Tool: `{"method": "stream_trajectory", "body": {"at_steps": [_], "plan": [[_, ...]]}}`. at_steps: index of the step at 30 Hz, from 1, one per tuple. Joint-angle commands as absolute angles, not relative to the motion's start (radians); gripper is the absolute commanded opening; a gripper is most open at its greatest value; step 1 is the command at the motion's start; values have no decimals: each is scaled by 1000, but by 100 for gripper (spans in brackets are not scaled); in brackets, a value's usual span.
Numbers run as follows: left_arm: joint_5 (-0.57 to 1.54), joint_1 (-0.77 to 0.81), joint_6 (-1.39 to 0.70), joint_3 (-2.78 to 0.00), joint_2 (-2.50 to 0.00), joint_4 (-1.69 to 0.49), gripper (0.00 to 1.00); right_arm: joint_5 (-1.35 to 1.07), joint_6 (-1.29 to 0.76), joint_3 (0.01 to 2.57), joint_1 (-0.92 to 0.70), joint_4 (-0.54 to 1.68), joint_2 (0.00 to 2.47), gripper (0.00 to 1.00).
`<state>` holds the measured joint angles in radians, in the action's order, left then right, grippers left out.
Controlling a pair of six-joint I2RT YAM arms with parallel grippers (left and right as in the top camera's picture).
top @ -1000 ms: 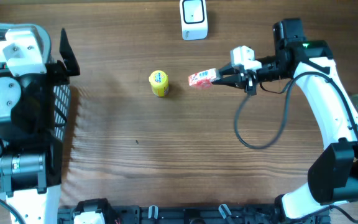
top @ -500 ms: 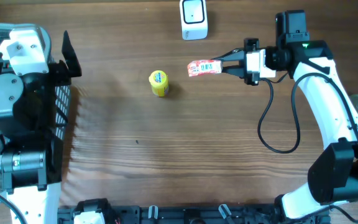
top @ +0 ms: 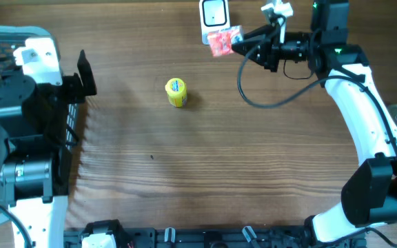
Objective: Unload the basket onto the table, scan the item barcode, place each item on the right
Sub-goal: 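Lift the white box and carry it toward the scanner, then hold the white box in front of the scanner window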
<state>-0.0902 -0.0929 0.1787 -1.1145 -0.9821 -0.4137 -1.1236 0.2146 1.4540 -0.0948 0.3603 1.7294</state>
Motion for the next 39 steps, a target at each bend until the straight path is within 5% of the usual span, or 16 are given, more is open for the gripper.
{"method": "stream_trajectory", "body": {"at_steps": [1,5,11,15,26,39], "plan": [[-103,-97,179,-1113,-1005,-413,100,-860,-14,1466,-124,348,1766,5],[-103,-97,179,-1113,-1018,-413,100,-865,-229,1466,-163,222,1902,5],[-103,-97,179,-1113,-1018,-432,100,-1020,-1177,1533,-189,-780,2218,5],[-103,-97,179,-1113,-1032,-432,100,-964,-1283,1660,-189,-678,2258,5],[-104,-97,179,-1113,-1077,-462,100,-682,-2035,1679,-196,-390,2261,5],[-233,-98,36,-1113,-1112,-513,100,-525,-2072,1685,-217,-387,2261,5]]}}
